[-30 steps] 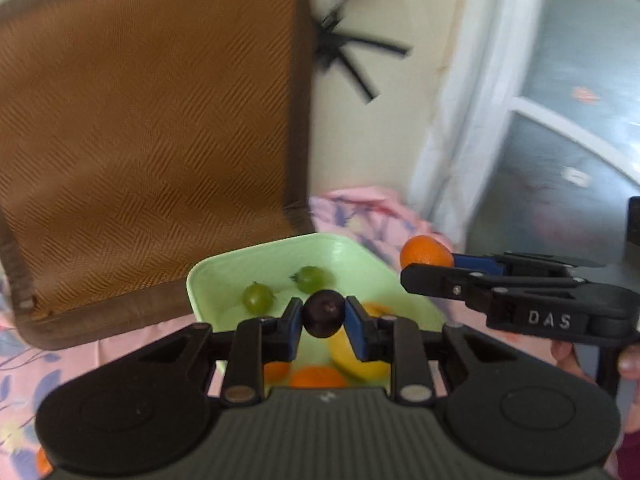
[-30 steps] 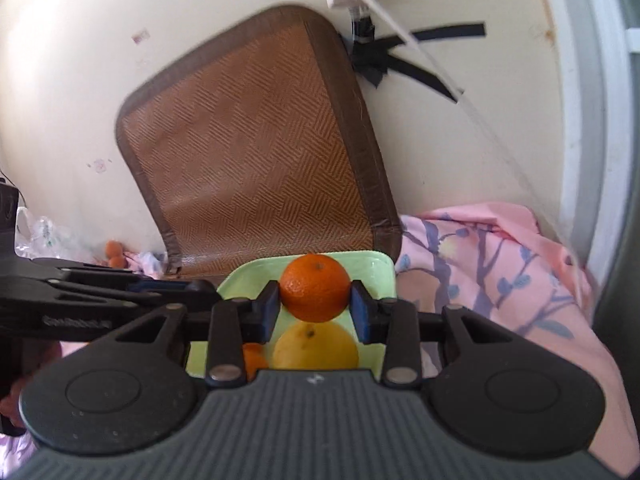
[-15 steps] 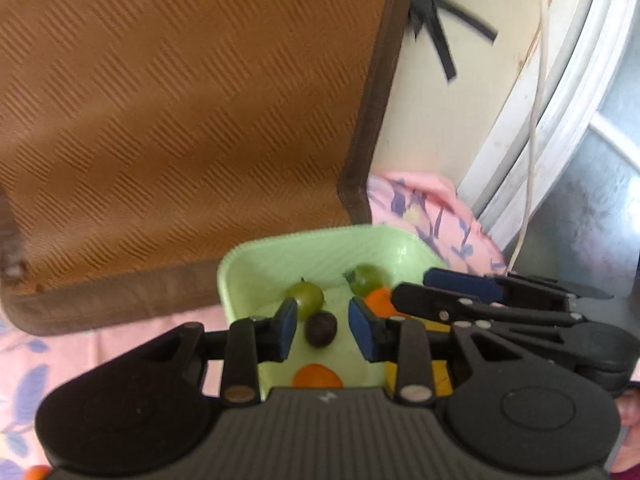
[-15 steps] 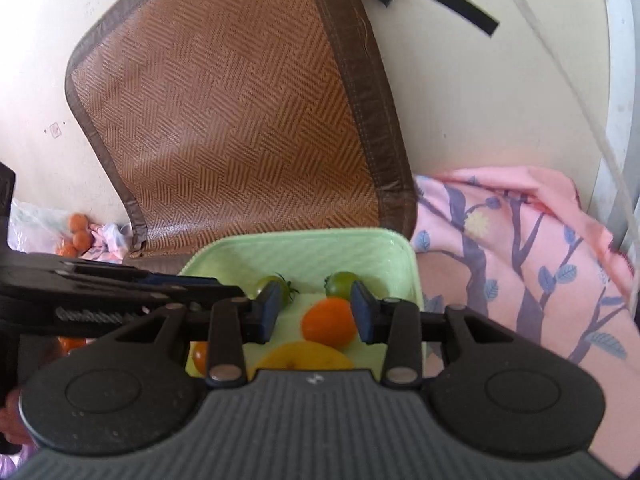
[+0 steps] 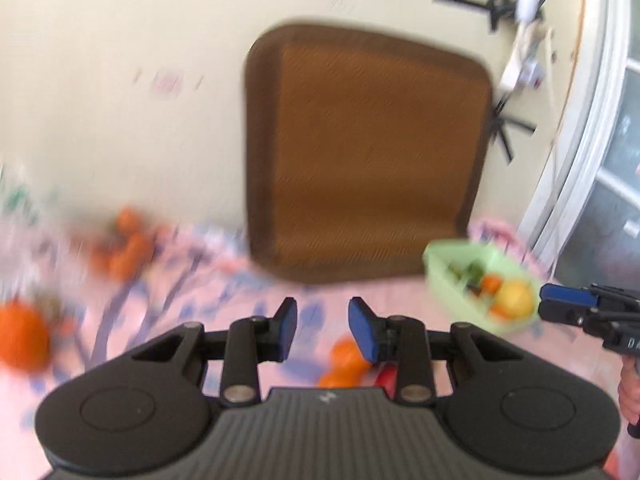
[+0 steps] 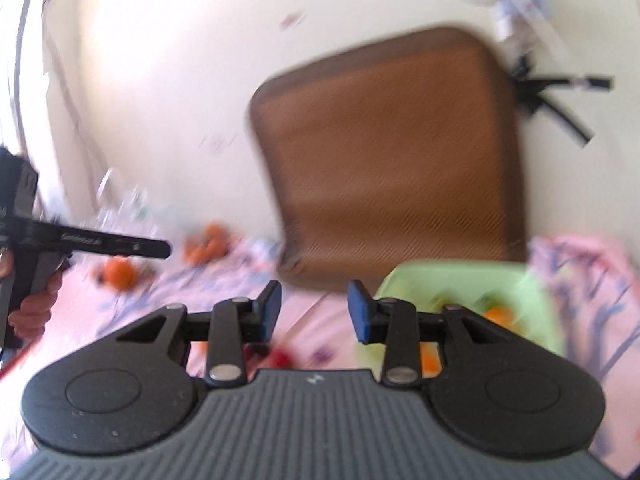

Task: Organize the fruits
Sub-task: 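Grasp an orange tomato with the left tool while the right tool grasps a green tomato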

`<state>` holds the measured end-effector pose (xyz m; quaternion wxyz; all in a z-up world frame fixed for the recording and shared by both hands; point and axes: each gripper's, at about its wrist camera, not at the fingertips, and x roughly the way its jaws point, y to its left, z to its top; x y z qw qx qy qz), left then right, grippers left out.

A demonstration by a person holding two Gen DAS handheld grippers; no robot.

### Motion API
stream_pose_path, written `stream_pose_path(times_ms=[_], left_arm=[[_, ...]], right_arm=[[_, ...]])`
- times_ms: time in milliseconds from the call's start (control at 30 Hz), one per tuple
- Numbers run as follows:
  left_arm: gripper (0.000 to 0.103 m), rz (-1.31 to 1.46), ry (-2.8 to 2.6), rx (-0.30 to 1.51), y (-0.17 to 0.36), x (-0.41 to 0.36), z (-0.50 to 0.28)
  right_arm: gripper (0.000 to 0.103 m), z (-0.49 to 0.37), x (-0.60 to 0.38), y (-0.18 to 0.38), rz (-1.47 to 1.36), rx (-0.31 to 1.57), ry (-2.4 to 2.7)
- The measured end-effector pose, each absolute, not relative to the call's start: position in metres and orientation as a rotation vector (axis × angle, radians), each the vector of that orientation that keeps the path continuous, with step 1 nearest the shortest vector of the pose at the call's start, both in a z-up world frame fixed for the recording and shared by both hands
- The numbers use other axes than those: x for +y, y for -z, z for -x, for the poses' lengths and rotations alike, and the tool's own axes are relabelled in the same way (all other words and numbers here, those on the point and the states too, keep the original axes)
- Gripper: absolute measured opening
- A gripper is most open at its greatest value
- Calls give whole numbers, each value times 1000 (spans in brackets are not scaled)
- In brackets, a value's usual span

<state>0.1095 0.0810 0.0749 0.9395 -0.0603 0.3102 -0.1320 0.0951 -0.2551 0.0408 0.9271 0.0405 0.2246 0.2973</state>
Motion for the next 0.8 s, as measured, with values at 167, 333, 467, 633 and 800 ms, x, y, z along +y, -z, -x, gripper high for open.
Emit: stream_pose_path(times_ms=[167,333,467,633,800], left_arm=[[37,126,350,680,-28,81,-111],[48,145,407,674,-11,75,-129],[44,125,440,708,2,65,-139],[35,99,451,715,12,59,-137],[34,95,486,710,-1,45,-99]], right_arm=[[38,-90,-204,1,-80,594,-632],[39,-87,-166,9,-36,631,-649],[39,-93,-149,14,24,646,-649],[29,-102,-137,27,56,675,-629],[29,-82,-154,19,30,655,-634]])
